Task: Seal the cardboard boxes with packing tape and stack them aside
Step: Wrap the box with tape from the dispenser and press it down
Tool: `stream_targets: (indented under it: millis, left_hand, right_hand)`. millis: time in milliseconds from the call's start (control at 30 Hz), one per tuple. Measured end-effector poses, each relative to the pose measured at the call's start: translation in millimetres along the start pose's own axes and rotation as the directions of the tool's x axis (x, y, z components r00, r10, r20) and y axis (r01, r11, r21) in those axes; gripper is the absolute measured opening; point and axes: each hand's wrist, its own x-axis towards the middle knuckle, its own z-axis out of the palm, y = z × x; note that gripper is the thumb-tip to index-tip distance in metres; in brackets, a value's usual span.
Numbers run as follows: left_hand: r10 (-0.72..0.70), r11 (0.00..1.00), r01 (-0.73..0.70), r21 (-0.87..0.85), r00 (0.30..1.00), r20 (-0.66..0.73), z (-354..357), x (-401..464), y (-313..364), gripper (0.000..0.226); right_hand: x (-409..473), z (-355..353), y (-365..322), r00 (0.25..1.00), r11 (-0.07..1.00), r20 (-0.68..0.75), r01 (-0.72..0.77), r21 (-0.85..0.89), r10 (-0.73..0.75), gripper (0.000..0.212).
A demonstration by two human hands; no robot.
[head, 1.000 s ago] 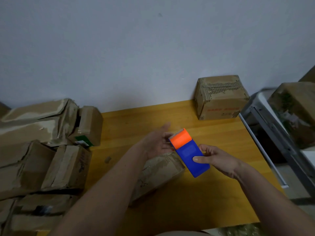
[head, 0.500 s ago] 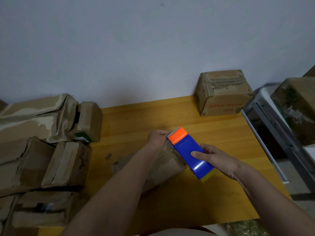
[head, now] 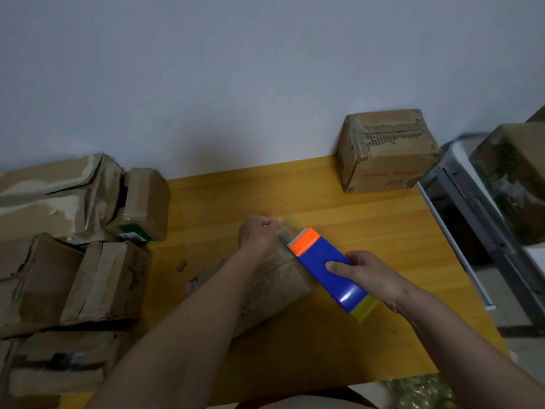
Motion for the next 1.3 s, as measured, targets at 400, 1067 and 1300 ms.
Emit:
stream_targets:
  millis: [400, 1067, 1300]
  left_hand:
    - [0.030, 0.977, -0.029, 0.211, 1.000, 0.001, 24, 34, -23, 0.022]
    - [0.508, 0.827, -0.497, 0.262, 0.861, 0.029, 24, 29, -45, 0.028]
    - [0.257, 0.808, -0.314, 0.498, 0.949, 0.181, 23, 37, -37, 0.028]
  right_hand:
    - [35, 10, -19, 0.975, 0.979, -0.135, -0.189, -0.079, 0.177, 0.032]
    - [49, 14, -31, 0.940, 0.941, -0.162, -0.320, -0.105, 0.302, 0.033]
    - [49, 14, -33, 0.944, 0.944, -0.171, -0.305, -0.127, 0.282, 0.032]
